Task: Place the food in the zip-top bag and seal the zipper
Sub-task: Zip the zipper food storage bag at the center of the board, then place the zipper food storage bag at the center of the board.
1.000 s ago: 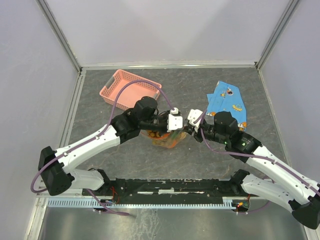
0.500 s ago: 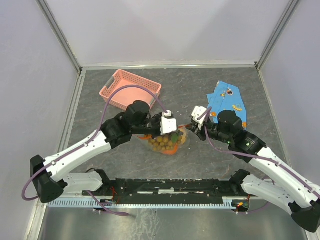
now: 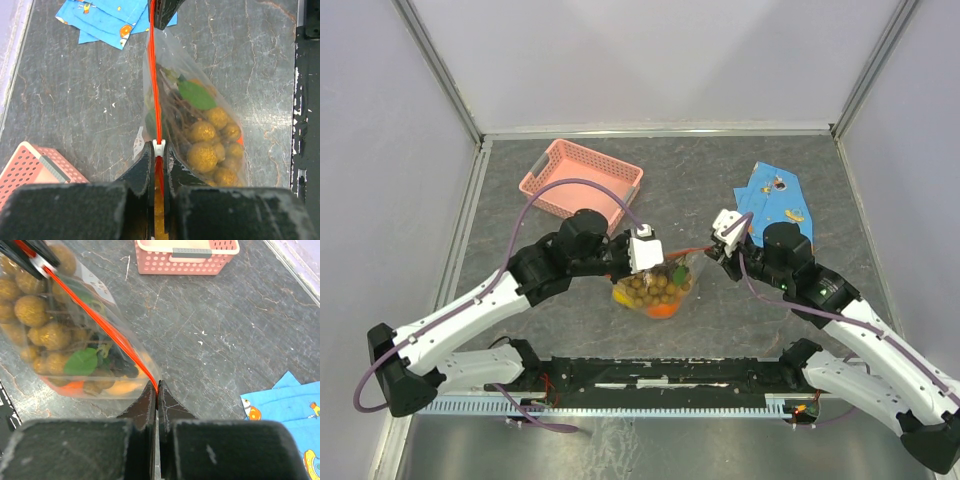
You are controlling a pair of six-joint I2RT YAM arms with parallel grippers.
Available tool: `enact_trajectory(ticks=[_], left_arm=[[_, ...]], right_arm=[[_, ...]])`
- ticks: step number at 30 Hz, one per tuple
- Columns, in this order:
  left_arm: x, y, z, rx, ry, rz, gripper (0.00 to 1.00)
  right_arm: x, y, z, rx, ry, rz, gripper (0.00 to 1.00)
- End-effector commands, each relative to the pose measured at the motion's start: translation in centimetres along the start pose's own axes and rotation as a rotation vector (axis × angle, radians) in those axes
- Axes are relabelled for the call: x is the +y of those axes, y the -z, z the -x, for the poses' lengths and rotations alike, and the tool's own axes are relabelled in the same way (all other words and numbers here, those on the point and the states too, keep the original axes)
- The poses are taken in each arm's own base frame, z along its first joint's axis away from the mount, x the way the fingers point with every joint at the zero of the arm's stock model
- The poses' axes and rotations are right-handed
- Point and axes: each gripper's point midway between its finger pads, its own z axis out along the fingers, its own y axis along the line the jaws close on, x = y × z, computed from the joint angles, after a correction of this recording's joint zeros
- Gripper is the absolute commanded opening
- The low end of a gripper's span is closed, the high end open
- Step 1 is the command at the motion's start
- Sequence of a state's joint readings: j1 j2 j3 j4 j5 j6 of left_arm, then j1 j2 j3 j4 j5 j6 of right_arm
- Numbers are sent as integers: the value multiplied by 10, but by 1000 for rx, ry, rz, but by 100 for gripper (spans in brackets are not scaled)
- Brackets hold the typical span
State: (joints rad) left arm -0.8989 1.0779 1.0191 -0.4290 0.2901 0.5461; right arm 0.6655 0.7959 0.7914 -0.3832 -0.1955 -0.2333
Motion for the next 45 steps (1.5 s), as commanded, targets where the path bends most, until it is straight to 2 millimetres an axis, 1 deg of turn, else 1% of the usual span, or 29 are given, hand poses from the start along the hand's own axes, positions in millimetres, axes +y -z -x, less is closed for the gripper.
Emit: enact_trajectory(ticks=[1,9,16,24,28,30,32,35,36,38,41,43,45], left_arm=[[10,24,-8,39,45,87,3],[11,32,-13,45,75,112,3],[8,39,-23,63,100,137,3],[10,48,-44,120,121,192,3],[16,54,-61,166,141,256,3],[17,54,-66,170,158,275,3],[18,51,-66,142,200,298,3],[14,40,-51,42,271,274,3],[15,39,-51,30,289,288,3],[21,40,-59,43,311,345,3],[31,43,-69,57,320,424,8],[39,41,-65,17,378,478,13],[43,33,-54,-50,440,480,15]], right_arm=[[-31,12,-12,44,-20,-167,2],[-51,21,-18,71,-41,-282,2],[-64,28,-24,97,-60,-351,2],[-86,38,-32,127,-82,-467,2],[-92,40,-30,112,-87,-490,2],[-93,37,-29,100,-90,-482,2],[-90,30,-28,91,-95,-455,2],[-90,17,-28,83,-107,-428,2],[-91,14,-27,75,-110,-433,2],[-96,10,-26,65,-111,-450,2],[-98,2,-25,67,-109,-436,2],[-99,-5,-21,55,-111,-420,2],[-102,-10,-14,38,-119,-421,2]])
